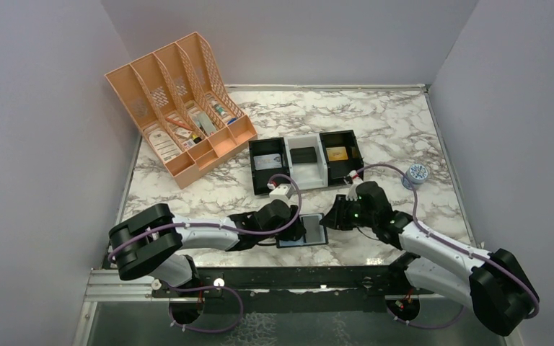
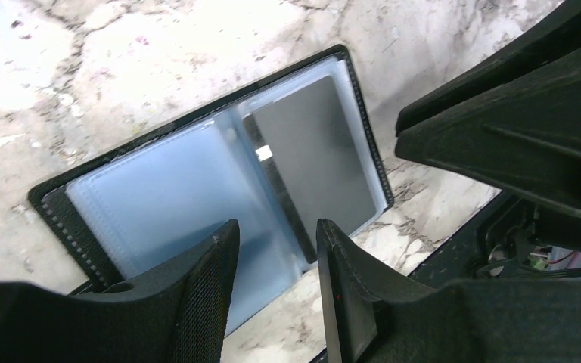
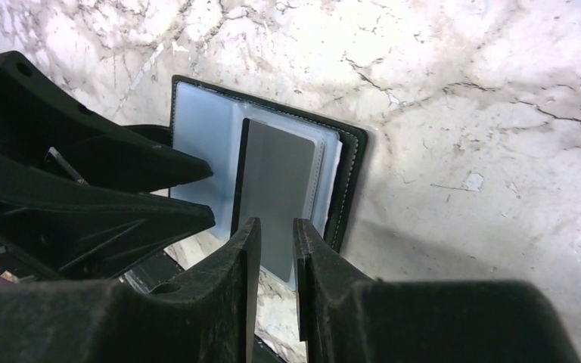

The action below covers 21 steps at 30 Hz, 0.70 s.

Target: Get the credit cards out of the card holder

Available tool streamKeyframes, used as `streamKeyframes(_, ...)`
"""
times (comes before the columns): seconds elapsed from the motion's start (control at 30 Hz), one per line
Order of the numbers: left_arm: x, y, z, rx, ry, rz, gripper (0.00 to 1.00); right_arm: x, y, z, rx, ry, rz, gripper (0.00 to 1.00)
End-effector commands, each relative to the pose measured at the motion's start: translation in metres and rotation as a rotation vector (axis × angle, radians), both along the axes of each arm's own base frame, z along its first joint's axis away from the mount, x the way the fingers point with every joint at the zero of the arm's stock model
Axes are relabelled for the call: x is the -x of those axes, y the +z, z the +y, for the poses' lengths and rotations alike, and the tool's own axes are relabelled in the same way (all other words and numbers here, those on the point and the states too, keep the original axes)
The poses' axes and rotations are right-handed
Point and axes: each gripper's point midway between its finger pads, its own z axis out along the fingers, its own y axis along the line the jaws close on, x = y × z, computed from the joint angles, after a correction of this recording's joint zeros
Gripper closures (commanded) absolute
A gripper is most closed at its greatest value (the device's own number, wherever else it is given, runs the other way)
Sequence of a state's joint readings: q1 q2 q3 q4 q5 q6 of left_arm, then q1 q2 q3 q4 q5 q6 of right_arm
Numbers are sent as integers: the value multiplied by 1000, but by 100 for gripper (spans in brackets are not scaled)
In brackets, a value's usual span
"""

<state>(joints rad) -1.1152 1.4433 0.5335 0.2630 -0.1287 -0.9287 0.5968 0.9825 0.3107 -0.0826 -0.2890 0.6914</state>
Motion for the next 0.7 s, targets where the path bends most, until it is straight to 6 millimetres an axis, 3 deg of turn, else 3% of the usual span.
streamKeyframes(0.0,-5,6,8,15,35,-47,55,0,5,12,-20,74,-5,77)
streamKeyframes(0.23,-5,15,4,58,26,-60,55,7,-18,15,-8,104,67,80)
streamKeyframes(0.27,-14,8,15,-157,-252,-359,55,7,-22,14,3,98,73,80)
streamKeyframes(0.3,-4,18,-1,64,-2,-71,52,7,-25,12,16,90,79,80)
streamKeyframes(0.33,-2,20,-5,94,15,-34,59,7,-28,9,29,80,83,81)
streamKeyframes(0.5,0,20,-14,114,-2,-18,62,8,-33,5,33,50,87,82)
streamKeyframes(0.67,0,6,-13,84,7,2,65,8,-33,5,35,52,92,82)
